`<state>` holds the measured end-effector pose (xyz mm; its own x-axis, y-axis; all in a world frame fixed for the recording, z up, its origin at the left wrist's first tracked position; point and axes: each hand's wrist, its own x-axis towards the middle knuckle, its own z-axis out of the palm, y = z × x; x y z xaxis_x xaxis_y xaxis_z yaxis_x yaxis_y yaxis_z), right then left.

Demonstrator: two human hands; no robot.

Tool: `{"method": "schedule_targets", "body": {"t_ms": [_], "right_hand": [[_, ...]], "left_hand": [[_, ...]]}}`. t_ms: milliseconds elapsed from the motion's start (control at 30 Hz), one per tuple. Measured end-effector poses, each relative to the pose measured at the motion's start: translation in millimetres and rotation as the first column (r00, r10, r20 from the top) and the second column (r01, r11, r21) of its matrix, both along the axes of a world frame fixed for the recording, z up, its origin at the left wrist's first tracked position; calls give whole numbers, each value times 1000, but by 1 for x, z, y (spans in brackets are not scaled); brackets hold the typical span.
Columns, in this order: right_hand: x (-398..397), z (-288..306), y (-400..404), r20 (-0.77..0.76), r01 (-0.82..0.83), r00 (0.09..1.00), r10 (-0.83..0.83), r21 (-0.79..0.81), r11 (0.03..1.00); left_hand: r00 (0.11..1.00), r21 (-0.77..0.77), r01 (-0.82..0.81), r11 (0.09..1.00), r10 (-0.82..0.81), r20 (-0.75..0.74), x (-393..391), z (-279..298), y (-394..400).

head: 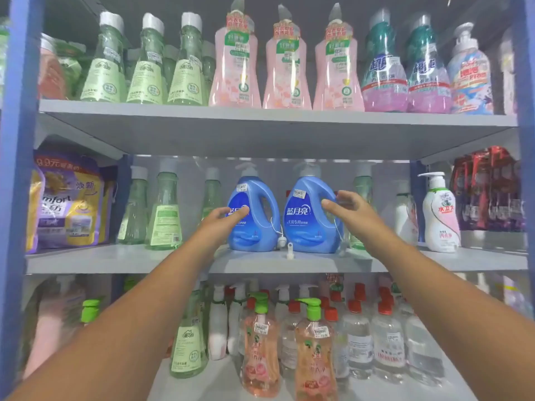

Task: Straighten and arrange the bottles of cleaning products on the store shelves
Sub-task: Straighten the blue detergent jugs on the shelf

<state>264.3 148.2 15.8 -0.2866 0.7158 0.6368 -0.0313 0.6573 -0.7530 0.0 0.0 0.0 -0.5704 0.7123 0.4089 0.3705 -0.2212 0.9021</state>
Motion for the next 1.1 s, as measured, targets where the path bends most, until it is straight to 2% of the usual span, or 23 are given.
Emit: {"method": "schedule_targets", "body": {"t_ms": [100,200,300,467,633,733,967,1100], "right_hand": [[-8,1,11,39,52,998,-50,-51,997],[-22,-3,24,119,17,993,-4,-108,994],[-33,-12,45,70,10,998,-2,-119,993],[-40,-21,79,128,-95,985,116,-157,983],[-35,-19,64,132,-122,980,149,-195,973],[-27,-17,49,121,-125,980,158,-246,961],[12,-15,22,116,-157,975,188,-236,959],[42,-14,1,3,-220,974,226,-208,953]], "left_hand": [[999,-79,-38,996,36,-16,-11,7,13],[1000,-204,-7,979,8,1,-32,15,32],[996,-306,69,950,-84,-36,-48,26,45],[981,-216,193,957,-193,20,-59,21,57],[979,-165,203,965,-201,29,-51,19,46],[969,-82,235,969,-226,97,-39,13,33],[988,70,148,987,-150,32,8,-1,-17],[998,145,67,987,-67,-9,34,-3,-54]]}}
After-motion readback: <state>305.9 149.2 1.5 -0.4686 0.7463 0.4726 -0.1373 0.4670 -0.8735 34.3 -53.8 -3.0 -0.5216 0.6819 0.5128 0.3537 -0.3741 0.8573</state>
